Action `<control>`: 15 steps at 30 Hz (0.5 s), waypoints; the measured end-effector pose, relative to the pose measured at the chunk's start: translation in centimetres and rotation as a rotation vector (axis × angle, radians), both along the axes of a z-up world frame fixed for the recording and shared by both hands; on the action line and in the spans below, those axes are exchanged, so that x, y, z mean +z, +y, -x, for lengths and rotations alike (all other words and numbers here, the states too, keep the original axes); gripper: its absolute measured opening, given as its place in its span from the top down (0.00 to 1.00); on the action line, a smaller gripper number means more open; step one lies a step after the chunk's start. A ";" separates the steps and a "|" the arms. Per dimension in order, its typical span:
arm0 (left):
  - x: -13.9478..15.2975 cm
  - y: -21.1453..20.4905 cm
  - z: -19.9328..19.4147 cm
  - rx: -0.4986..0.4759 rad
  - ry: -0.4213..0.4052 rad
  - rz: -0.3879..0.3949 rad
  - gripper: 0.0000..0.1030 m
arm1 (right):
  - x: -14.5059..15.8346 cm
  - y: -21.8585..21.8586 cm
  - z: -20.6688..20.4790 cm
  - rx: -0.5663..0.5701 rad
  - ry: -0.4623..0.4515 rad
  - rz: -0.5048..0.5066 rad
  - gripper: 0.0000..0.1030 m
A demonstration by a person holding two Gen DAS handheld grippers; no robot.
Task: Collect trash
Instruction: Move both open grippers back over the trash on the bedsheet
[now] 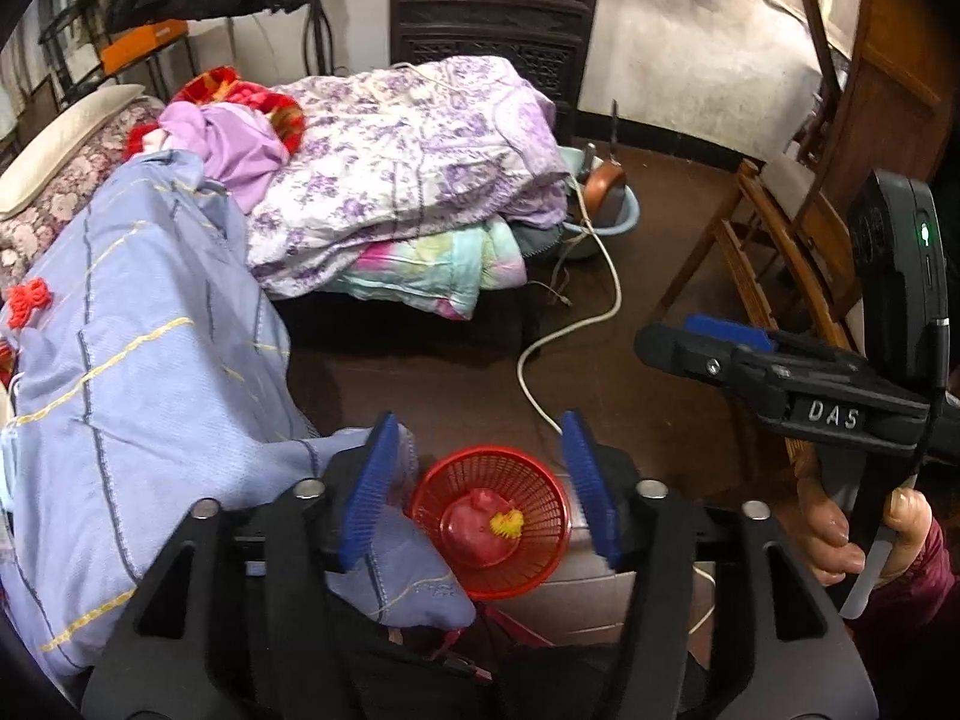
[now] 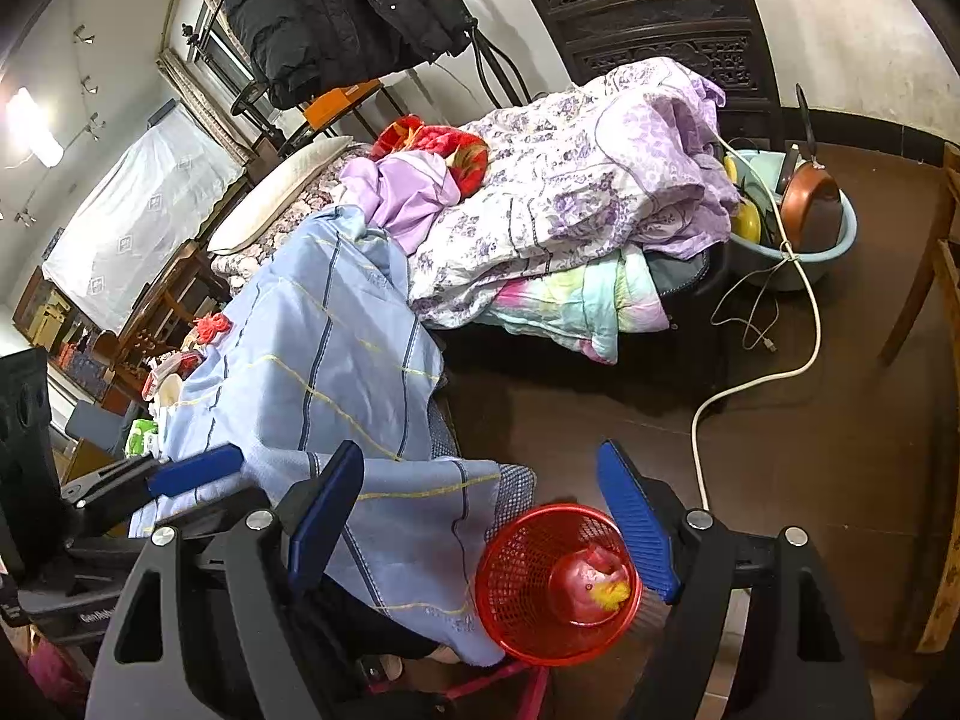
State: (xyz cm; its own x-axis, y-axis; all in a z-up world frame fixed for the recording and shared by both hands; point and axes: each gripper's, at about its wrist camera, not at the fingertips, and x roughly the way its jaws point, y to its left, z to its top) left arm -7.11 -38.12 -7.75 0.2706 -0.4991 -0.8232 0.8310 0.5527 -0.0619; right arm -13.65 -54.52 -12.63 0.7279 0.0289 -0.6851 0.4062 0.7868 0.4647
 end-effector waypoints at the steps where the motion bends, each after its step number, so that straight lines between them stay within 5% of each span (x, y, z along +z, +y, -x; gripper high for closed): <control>1: 0.1 0.1 -0.2 0.007 0.000 0.001 0.43 | -0.1 0.1 -0.1 0.001 0.003 -0.002 0.23; 15: 4.0 7.2 -2.3 0.203 -0.056 0.100 0.27 | 3.8 3.0 -0.6 0.044 -0.074 0.048 0.11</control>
State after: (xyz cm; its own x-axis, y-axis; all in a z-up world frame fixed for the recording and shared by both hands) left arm -4.83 -30.92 -3.74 0.4175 -0.5085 -0.7531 0.7074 0.7020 -0.0819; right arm -13.10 -51.49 -8.83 0.7753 0.0301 -0.6309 0.3369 0.8252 0.4534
